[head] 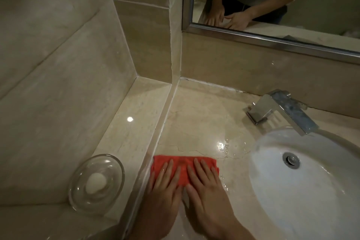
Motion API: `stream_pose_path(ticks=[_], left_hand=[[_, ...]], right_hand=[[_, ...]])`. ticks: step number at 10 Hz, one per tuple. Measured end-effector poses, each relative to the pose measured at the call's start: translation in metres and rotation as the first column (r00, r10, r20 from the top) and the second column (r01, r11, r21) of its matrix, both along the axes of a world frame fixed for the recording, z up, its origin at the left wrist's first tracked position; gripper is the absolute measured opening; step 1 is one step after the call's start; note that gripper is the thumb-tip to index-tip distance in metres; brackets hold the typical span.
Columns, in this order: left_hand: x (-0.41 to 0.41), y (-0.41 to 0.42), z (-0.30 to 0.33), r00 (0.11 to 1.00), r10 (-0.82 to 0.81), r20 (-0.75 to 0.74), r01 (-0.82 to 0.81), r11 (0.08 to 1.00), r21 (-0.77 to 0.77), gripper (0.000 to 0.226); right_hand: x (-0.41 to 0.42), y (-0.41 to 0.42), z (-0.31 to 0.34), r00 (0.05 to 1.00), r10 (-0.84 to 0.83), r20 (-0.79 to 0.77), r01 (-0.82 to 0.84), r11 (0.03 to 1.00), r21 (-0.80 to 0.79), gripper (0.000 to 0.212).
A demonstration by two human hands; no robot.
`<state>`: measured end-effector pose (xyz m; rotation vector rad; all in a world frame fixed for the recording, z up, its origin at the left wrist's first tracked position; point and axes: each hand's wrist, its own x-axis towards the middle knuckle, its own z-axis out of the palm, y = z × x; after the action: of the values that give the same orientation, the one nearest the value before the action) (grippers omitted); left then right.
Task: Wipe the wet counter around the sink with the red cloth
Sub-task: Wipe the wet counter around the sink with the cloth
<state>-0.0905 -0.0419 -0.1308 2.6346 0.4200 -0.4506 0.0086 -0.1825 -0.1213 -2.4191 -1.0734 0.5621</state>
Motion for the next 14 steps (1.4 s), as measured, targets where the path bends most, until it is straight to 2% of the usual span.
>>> stream_pose_path(ticks=[1, 2, 3, 4, 5, 6, 7, 8, 9, 10, 11, 12, 13, 14], left_hand=[[-0.003, 0.008, -0.002, 0.998, -0.048, -0.042, 0.049, 0.999, 0.016, 0.058], [0.02, 0.02, 0.004, 0.993, -0.12, -0.017, 0.121, 0.984, 0.132, 0.095], [0.058, 0.031, 0.023, 0.999, -0.019, -0.035, 0.024, 0.992, 0.127, 0.083], [0.078, 0.035, 0.026, 0.998, 0.035, -0.047, -0.03, 0.993, 0.116, 0.06], [0.07, 0.03, 0.023, 0.999, 0.027, -0.036, -0.02, 0.985, 0.17, 0.059], [0.032, 0.008, 0.012, 1.0, 0.025, -0.015, -0.023, 0.988, 0.15, 0.059], [-0.014, -0.018, 0.008, 0.997, 0.078, 0.029, -0.079, 0.997, 0.025, 0.061], [-0.029, -0.026, 0.003, 0.994, 0.104, 0.044, -0.105, 0.994, 0.023, 0.055], [0.0, -0.019, 0.012, 0.993, 0.081, 0.087, -0.085, 0.996, 0.037, 0.062], [0.057, -0.004, 0.015, 0.99, 0.121, 0.074, -0.127, 0.988, 0.088, 0.055], [0.1, 0.008, 0.022, 0.99, 0.14, 0.025, -0.141, 0.989, 0.05, 0.055], [0.096, 0.006, 0.014, 0.989, 0.144, 0.023, -0.146, 0.987, 0.069, 0.056], [0.055, -0.016, 0.008, 0.985, 0.157, 0.069, -0.162, 0.983, 0.083, 0.063], [-0.009, -0.045, -0.001, 0.988, 0.128, 0.085, -0.137, 0.983, 0.121, 0.068]], right_hand=[[-0.004, 0.002, 0.005, 0.999, -0.029, -0.035, 0.03, 0.999, 0.015, 0.082], [0.018, 0.022, 0.008, 1.0, 0.002, 0.002, -0.002, 0.999, -0.052, 0.093], [0.05, 0.048, 0.006, 0.998, 0.017, 0.059, -0.012, 0.996, -0.091, 0.094], [0.067, 0.06, 0.01, 1.0, -0.014, 0.01, 0.015, 0.996, -0.091, 0.093], [0.056, 0.05, 0.009, 0.998, 0.023, 0.052, -0.019, 0.997, -0.08, 0.097], [0.026, 0.027, 0.009, 0.997, 0.068, 0.042, -0.065, 0.995, -0.072, 0.092], [-0.014, 0.0, 0.009, 0.997, 0.069, -0.03, -0.071, 0.996, -0.062, 0.088], [-0.031, -0.015, 0.01, 0.998, 0.036, -0.06, -0.037, 0.999, -0.011, 0.084], [-0.006, -0.01, 0.016, 0.998, 0.051, -0.049, -0.054, 0.997, -0.06, 0.093], [0.046, 0.007, 0.002, 0.995, 0.074, 0.063, -0.067, 0.993, -0.096, 0.104], [0.089, 0.022, -0.011, 0.994, 0.083, 0.065, -0.073, 0.987, -0.141, 0.106], [0.088, 0.025, -0.007, 0.991, 0.107, 0.083, -0.096, 0.987, -0.127, 0.108], [0.05, 0.006, 0.003, 0.992, 0.108, 0.068, -0.102, 0.991, -0.088, 0.113], [0.0, -0.026, 0.013, 0.99, 0.138, -0.009, -0.138, 0.99, -0.036, 0.1]])
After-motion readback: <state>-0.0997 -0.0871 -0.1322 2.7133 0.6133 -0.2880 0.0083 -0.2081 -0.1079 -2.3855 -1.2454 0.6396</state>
